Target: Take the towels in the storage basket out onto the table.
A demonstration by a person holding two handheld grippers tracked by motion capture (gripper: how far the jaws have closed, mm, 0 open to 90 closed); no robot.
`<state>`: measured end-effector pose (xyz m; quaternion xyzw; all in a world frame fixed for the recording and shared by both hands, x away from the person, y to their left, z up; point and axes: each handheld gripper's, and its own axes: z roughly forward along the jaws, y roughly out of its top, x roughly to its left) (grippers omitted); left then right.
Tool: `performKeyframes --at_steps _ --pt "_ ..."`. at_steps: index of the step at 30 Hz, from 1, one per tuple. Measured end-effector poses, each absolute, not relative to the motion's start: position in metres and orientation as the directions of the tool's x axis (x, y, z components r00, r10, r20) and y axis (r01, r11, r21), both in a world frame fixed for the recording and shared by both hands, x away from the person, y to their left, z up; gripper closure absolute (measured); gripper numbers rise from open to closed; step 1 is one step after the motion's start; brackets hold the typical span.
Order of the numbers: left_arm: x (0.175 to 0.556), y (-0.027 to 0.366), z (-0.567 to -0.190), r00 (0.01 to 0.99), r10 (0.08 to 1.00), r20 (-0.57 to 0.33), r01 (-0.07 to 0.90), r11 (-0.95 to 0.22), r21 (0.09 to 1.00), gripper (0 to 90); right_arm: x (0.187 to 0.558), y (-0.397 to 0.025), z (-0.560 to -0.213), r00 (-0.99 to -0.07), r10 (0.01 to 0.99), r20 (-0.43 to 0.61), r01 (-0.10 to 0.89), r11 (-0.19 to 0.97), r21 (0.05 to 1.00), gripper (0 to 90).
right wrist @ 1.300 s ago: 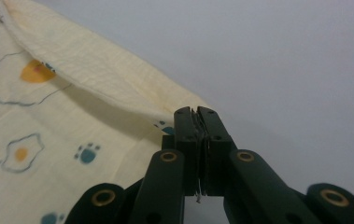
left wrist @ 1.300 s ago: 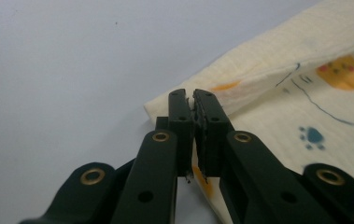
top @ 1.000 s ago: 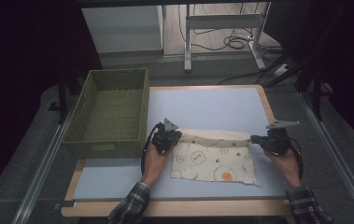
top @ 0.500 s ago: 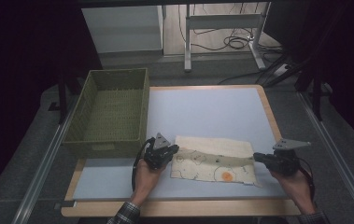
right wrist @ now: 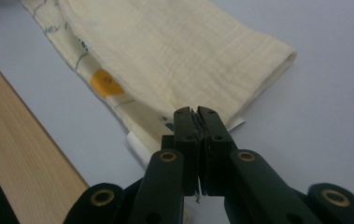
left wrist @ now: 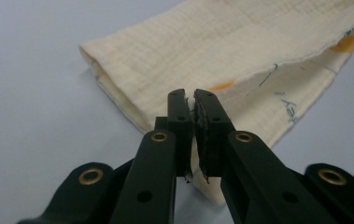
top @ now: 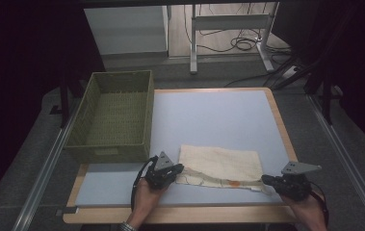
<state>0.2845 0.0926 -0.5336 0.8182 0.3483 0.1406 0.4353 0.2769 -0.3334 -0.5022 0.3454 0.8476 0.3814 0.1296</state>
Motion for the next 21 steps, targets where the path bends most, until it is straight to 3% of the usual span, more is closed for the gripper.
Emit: performKeyframes --at_steps 4,13,21 --pt "0.276 0.096 -0.535 0.73 0.678 -0.092 0.45 -0.375 0.811 82.8 0.272 -0.335 -0.509 -0.726 0.685 0.063 0.504 0.466 0.727 85.7" --pt "0.268 0.109 -0.533 0.733 0.666 -0.142 0.484 -0.363 0.796 60.9 0.268 -0.347 -0.501 -0.709 0.701 0.077 0.508 0.431 0.746 76.4" --pt "0.287 0.109 -0.528 0.704 0.689 -0.171 0.521 -0.338 0.783 61.2 0.291 -0.344 -0.498 -0.695 0.715 0.08 0.516 0.418 0.748 73.0"
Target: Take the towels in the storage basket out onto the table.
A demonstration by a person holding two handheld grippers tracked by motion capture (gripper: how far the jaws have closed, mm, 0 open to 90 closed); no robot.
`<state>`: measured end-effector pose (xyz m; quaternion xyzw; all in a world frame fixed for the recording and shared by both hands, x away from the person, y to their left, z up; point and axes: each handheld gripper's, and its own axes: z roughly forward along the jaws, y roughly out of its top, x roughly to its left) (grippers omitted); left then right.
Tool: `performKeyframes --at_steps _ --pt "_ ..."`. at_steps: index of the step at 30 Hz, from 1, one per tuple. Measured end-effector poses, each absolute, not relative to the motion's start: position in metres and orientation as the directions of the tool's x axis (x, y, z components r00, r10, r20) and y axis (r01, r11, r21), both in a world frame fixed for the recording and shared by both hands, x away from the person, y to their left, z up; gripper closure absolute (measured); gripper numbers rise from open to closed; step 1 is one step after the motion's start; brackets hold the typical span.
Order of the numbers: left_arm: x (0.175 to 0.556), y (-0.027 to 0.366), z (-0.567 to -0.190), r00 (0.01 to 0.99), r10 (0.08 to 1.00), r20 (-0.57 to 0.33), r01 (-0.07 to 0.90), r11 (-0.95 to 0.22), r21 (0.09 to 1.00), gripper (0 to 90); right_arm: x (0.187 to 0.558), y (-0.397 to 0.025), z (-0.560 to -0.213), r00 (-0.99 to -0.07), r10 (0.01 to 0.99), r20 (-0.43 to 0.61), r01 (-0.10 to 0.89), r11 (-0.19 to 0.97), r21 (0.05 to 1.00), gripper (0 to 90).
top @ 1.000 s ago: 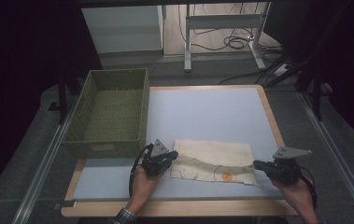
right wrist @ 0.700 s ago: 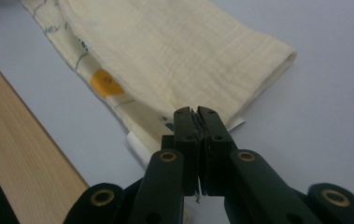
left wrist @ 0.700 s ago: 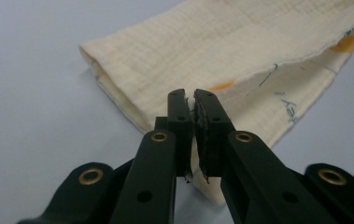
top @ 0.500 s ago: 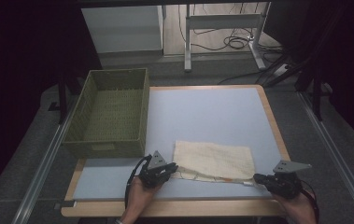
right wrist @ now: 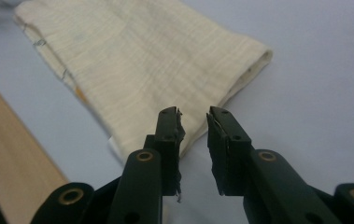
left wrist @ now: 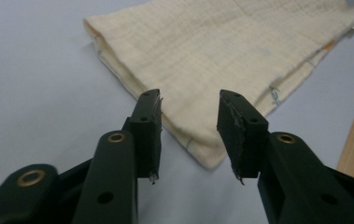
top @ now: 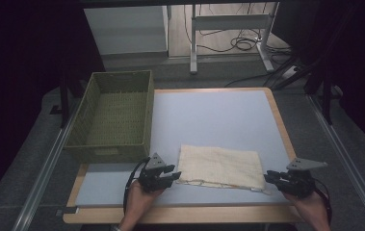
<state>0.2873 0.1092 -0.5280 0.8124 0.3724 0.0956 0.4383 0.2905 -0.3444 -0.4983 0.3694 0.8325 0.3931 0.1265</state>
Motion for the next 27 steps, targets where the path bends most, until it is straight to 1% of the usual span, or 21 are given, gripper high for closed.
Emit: performKeyframes --at_steps 5,11,13,16,19,20,22,23,24,27 --pt "0.311 0.1 -0.522 0.676 0.716 -0.171 0.539 -0.323 0.778 61.3 0.313 -0.336 -0.498 -0.684 0.725 0.075 0.517 0.41 0.751 72.1" --pt "0.341 0.087 -0.518 0.636 0.762 -0.125 0.549 -0.332 0.767 61.0 0.347 -0.328 -0.494 -0.649 0.759 0.056 0.523 0.393 0.756 72.8" --pt "0.348 0.083 -0.517 0.624 0.773 -0.115 0.552 -0.333 0.764 58.8 0.359 -0.325 -0.496 -0.639 0.767 0.057 0.531 0.387 0.754 72.0" --pt "0.357 0.079 -0.518 0.605 0.791 -0.092 0.552 -0.334 0.764 54.9 0.374 -0.319 -0.503 -0.625 0.779 0.046 0.551 0.399 0.733 68.1" --pt "0.362 0.077 -0.52 0.591 0.803 -0.082 0.556 -0.332 0.762 51.1 0.381 -0.315 -0.513 -0.626 0.779 0.042 0.574 0.423 0.701 65.8" --pt "0.363 0.078 -0.521 0.59 0.803 -0.08 0.555 -0.332 0.763 50.7 0.38 -0.314 -0.516 -0.633 0.772 0.048 0.578 0.431 0.693 67.0" --pt "0.364 0.08 -0.523 0.586 0.807 -0.076 0.556 -0.332 0.762 50.1 0.376 -0.312 -0.516 -0.643 0.764 0.054 0.573 0.433 0.696 80.6" --pt "0.365 0.08 -0.524 0.584 0.808 -0.077 0.555 -0.328 0.764 49.8 0.374 -0.311 -0.515 -0.649 0.759 0.053 0.572 0.441 0.691 84.2" --pt "0.366 0.081 -0.524 0.583 0.808 -0.085 0.558 -0.323 0.765 49.7 0.373 -0.31 -0.514 -0.651 0.758 0.031 0.565 0.457 0.687 85.7" --pt "0.367 0.081 -0.525 0.578 0.81 -0.101 0.558 -0.302 0.773 48.6 0.376 -0.308 -0.507 -0.645 0.764 -0.028 0.551 0.49 0.676 86.4"
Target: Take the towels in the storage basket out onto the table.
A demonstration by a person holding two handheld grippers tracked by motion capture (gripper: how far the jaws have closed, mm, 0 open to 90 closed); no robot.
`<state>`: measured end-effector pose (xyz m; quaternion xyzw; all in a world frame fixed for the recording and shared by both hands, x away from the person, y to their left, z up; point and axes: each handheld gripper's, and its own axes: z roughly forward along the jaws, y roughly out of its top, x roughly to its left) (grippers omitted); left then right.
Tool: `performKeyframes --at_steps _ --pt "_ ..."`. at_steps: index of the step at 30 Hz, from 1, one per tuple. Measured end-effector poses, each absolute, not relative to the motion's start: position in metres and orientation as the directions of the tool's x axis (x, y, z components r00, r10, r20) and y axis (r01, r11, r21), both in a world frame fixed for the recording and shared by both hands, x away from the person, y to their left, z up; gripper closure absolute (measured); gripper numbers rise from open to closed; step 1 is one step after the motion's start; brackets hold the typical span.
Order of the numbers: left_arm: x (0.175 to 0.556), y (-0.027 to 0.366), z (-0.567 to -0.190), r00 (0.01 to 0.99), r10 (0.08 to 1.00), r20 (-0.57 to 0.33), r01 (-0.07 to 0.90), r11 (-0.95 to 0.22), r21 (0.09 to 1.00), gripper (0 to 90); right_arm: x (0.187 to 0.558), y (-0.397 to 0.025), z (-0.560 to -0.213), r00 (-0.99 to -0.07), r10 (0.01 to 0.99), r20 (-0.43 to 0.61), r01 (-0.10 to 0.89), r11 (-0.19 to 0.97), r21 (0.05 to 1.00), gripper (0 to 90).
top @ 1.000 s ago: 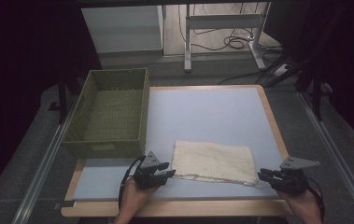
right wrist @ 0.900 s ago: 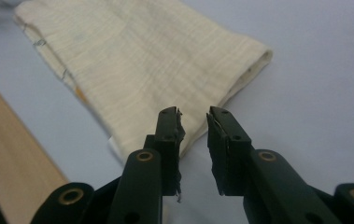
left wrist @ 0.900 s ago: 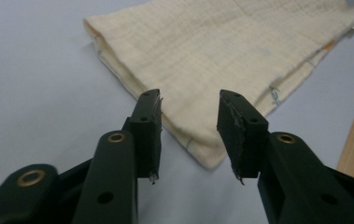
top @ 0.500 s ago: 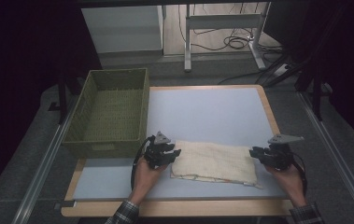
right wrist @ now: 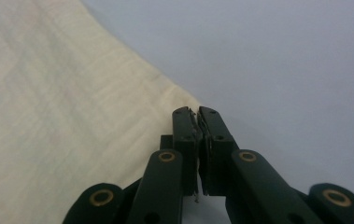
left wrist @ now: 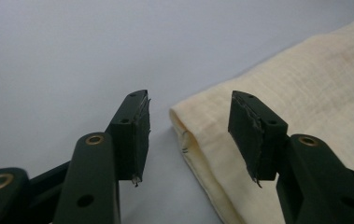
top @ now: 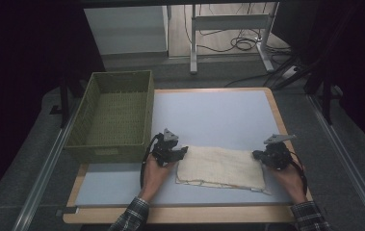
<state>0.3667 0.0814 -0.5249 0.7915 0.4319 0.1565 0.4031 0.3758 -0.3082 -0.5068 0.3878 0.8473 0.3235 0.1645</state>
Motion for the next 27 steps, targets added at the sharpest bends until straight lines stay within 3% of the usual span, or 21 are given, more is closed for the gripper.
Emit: performKeyframes --at_steps 8,13,21,27 --pt "0.376 0.081 -0.521 0.568 0.814 -0.121 0.554 -0.268 0.788 47.2 0.414 -0.321 -0.487 -0.594 0.803 -0.05 0.541 0.444 0.714 86.1" --pt "0.387 0.071 -0.517 0.585 0.799 -0.139 0.553 -0.268 0.789 43.7 0.431 -0.329 -0.497 -0.574 0.819 0.029 0.598 0.395 0.697 83.2" --pt "0.404 0.059 -0.538 0.591 0.802 -0.086 0.599 -0.365 0.713 33.4 0.419 -0.339 -0.501 -0.57 0.821 0.036 0.606 0.39 0.693 66.5" --pt "0.403 0.058 -0.542 0.612 0.788 -0.061 0.564 -0.381 0.732 27.6 0.404 -0.35 -0.502 -0.577 0.815 0.054 0.607 0.384 0.696 54.1"
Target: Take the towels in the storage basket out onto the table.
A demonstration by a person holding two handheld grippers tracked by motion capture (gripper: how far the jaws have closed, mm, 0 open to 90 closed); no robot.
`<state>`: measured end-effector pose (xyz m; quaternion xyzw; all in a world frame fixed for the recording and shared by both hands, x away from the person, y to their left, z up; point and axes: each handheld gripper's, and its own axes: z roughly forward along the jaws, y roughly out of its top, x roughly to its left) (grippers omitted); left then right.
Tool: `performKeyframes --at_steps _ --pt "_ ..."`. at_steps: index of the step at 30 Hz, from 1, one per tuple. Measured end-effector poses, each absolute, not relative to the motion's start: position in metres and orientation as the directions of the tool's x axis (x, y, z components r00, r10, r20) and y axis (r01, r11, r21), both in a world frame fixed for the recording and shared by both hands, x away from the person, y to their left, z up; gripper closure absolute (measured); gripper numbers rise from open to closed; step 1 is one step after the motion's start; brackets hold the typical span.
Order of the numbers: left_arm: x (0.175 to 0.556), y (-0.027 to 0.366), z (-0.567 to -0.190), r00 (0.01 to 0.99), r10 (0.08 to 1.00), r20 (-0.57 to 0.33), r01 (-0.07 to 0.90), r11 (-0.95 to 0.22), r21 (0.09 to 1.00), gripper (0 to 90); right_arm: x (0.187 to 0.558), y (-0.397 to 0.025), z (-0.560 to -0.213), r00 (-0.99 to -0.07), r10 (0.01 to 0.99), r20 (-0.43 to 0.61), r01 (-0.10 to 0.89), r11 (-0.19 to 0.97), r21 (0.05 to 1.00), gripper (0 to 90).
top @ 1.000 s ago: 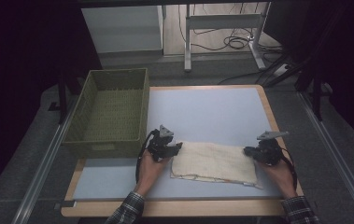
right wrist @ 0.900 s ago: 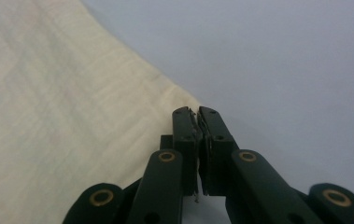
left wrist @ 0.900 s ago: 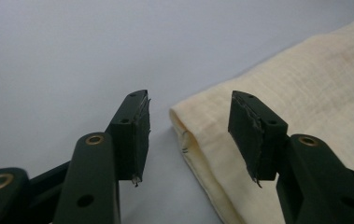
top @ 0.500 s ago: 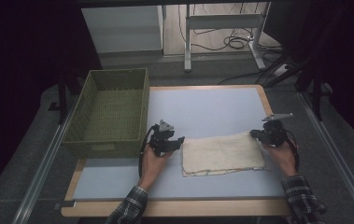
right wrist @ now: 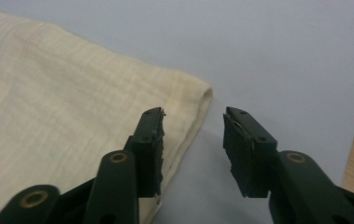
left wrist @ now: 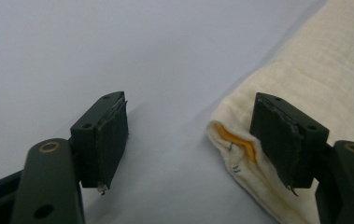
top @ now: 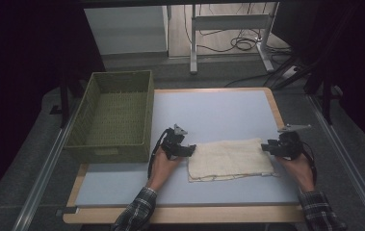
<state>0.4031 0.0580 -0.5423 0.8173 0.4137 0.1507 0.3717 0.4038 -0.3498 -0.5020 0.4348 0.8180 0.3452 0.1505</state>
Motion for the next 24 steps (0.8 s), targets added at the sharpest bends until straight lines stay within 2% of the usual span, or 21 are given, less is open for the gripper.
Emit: performKeyframes --at_steps 11,24 --pt "0.402 0.058 -0.544 0.608 0.791 -0.063 0.562 -0.374 0.738 27.2 0.366 -0.339 -0.498 -0.631 0.775 0.043 0.564 0.419 0.711 41.0" --pt "0.402 0.058 -0.544 0.608 0.791 -0.063 0.562 -0.373 0.739 27.2 0.332 -0.317 -0.497 -0.699 0.715 0.032 0.503 0.459 0.732 36.5"
